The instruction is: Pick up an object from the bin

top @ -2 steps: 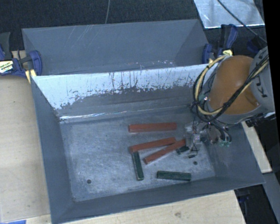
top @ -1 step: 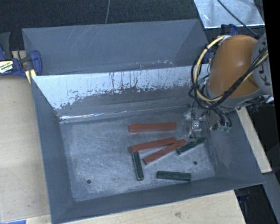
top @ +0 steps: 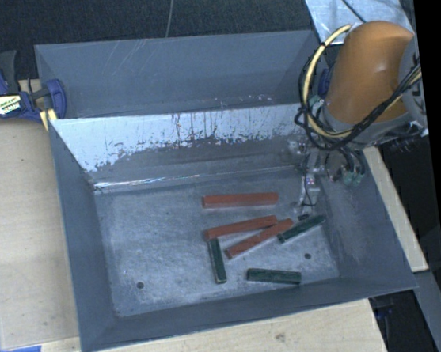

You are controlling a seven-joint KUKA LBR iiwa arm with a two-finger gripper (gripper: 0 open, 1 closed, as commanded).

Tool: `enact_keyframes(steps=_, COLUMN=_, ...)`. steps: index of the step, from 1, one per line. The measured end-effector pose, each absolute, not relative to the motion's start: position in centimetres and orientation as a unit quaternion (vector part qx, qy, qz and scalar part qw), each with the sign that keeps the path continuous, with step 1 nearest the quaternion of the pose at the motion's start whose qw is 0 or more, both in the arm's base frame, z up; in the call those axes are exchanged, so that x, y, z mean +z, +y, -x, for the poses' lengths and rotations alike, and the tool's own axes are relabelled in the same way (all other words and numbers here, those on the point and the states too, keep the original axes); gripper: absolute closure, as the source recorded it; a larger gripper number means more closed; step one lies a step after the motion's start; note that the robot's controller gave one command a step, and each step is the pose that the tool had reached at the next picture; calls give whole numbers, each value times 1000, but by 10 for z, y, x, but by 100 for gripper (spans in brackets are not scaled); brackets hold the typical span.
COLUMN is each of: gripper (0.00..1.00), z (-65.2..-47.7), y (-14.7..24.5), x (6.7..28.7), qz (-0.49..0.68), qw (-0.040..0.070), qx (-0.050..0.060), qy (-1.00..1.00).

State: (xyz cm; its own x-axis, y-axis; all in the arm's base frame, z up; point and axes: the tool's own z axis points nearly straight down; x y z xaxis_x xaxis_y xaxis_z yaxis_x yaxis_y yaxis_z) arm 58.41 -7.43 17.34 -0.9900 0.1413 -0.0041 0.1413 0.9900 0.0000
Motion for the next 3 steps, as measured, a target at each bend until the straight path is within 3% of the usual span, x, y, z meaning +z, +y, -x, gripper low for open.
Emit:
enact_keyframes(steps=1, gripper=0, z=-574, y=-78, x=133, qz=-58, qw=6, qx=-1, qy=998)
enact_keyframes(steps=2, gripper=0, z=-556, y=-83, x=68, qz=-42, qw=1, qx=0, qy=999)
enact_keyframes(steps=3, gripper=100, z=-575, y=4, x=77, qz=-37, qw=5, qx=2, qy=999)
